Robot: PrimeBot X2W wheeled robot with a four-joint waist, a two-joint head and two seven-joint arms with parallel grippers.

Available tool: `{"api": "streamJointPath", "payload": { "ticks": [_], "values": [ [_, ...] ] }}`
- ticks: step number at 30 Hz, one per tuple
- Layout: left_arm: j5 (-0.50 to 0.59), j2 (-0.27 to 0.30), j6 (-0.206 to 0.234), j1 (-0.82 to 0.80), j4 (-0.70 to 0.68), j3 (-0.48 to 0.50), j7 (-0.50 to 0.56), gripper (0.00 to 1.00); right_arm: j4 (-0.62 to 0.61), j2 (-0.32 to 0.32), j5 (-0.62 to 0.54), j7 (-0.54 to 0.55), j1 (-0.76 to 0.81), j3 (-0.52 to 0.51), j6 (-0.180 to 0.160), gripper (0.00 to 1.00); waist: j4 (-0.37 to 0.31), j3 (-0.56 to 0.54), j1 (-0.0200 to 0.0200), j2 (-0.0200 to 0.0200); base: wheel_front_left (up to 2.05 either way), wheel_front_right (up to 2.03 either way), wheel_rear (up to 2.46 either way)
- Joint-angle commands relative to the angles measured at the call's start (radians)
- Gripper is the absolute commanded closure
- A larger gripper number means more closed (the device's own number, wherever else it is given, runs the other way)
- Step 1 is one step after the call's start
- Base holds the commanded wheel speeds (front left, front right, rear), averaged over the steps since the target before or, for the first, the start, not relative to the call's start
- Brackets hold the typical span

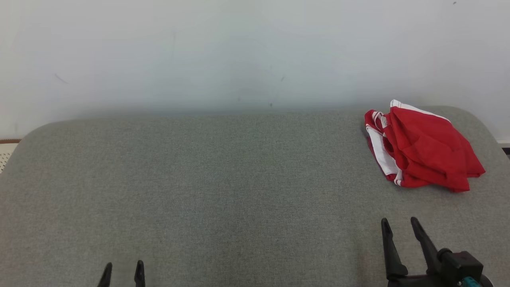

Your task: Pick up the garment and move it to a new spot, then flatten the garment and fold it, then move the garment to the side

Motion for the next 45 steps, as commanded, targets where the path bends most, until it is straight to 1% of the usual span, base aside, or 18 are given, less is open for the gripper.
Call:
{"api": "streamJointPath", "payload": {
  "ticks": [1, 4, 13, 25, 39, 40, 45],
  "values": [
    [-0.001, 0.000, 0.000, 0.000, 0.000, 0.000, 0.000, 1.00, 0.000, 0.001, 0.001, 0.000, 0.000, 0.000, 0.000, 1.00, 0.000, 0.000, 0.0000, -0.0001, 0.00, 0.00, 0.00],
    [-0.002, -0.010, 0.001, 0.001, 0.026, -0.006, 0.000, 1.00, 0.030, 0.001, 0.002, 0.001, 0.010, 0.001, 0.000, 1.00, 0.000, 0.000, 0.0000, -0.0001, 0.00, 0.00, 0.00],
    [-0.177, -0.024, -0.035, -0.058, 0.091, -0.003, 0.013, 1.00, 0.094, -0.002, 0.178, 0.060, -0.050, -0.055, 0.000, 1.00, 0.001, 0.005, 0.0000, -0.0001, 0.00, 0.00, 0.00],
    [-0.385, -0.041, -0.080, -0.139, 0.177, -0.003, 0.025, 1.00, 0.172, -0.008, 0.385, 0.129, -0.122, -0.120, 0.000, 1.00, 0.003, 0.012, 0.0000, -0.0001, 0.00, 0.00, 0.00],
    [-0.593, -0.058, -0.124, -0.214, 0.255, -0.003, 0.038, 1.00, 0.249, -0.013, 0.595, 0.199, -0.194, -0.185, 0.000, 1.00, 0.005, 0.019, 0.0000, -0.0001, 0.00, 0.00, 0.00],
    [-0.621, -0.060, -0.130, -0.224, 0.265, -0.003, 0.040, 1.00, 0.259, -0.014, 0.622, 0.208, -0.204, -0.194, 0.000, 1.00, 0.005, 0.020, 0.0000, -0.0001, 0.00, 0.00, 0.00],
    [-0.673, -0.065, -0.141, -0.242, 0.285, -0.003, 0.043, 1.00, 0.279, -0.015, 0.675, 0.226, -0.222, -0.210, 0.000, 1.00, 0.005, 0.023, 0.0000, -0.0001, 0.00, 0.00, 0.00]
  ]
}}
